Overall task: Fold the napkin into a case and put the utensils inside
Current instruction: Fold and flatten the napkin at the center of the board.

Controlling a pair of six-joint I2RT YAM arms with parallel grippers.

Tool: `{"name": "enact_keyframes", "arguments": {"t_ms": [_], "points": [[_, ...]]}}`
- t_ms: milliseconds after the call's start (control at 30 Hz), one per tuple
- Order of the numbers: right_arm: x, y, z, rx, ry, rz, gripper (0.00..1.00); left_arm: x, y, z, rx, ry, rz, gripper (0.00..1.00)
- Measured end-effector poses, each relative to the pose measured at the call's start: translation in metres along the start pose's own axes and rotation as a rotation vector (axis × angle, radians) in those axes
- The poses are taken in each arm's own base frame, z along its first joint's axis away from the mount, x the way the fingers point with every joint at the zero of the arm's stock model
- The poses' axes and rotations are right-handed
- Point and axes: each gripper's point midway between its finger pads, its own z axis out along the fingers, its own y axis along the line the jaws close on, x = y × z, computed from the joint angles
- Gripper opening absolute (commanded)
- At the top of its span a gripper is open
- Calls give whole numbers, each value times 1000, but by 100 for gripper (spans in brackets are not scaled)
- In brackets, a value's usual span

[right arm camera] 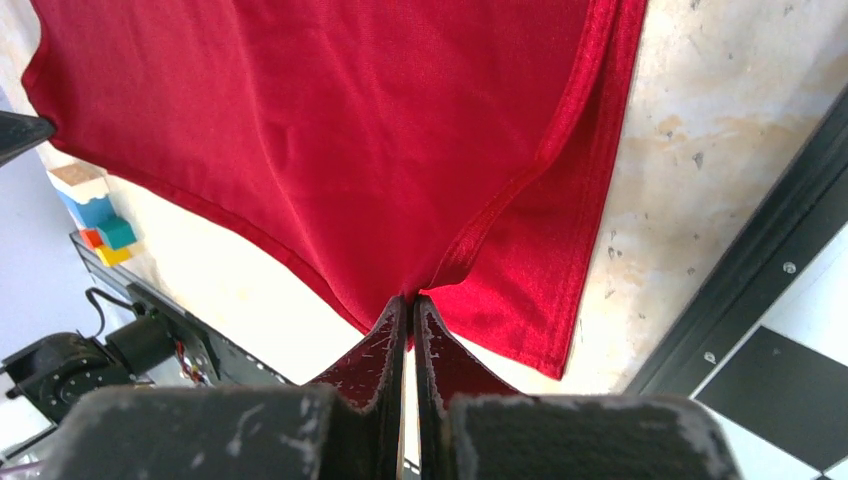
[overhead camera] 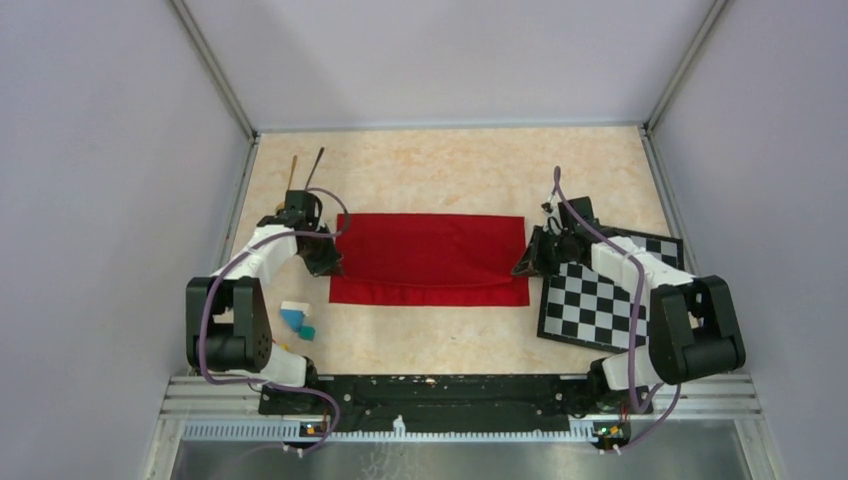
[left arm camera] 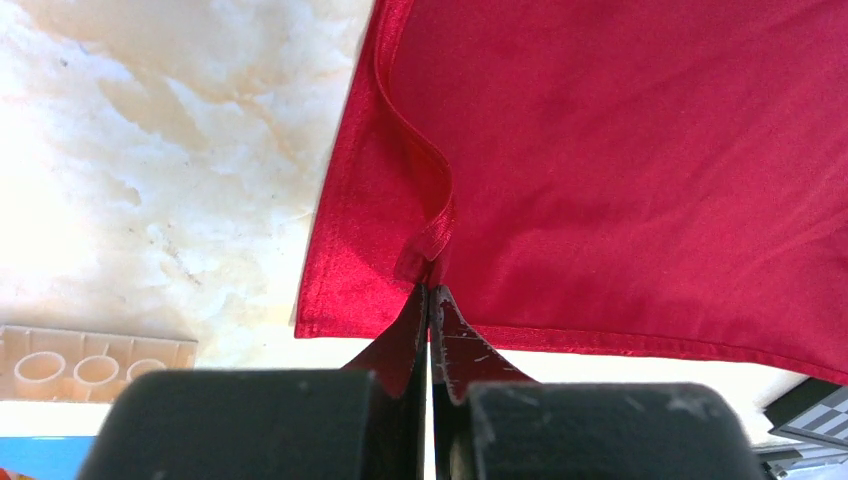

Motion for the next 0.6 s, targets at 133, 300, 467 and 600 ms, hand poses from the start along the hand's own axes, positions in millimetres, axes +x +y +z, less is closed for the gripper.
{"name": "enact_keyframes", "arguments": {"t_ms": [133,300,467,600], "points": [[6,-1,-2,-3,-3,-8,0,9,9,3,-29,14,-8,0],[24,-9,4,9,29,-10,0,25,19,8,-53,44,-26,0],[34,-17,11,24,51,-8,0,29,25,12,-76,55,-35,0],[36,-19,13,42,63,-6,0,30,26,11,-87,59,-40,0]]}}
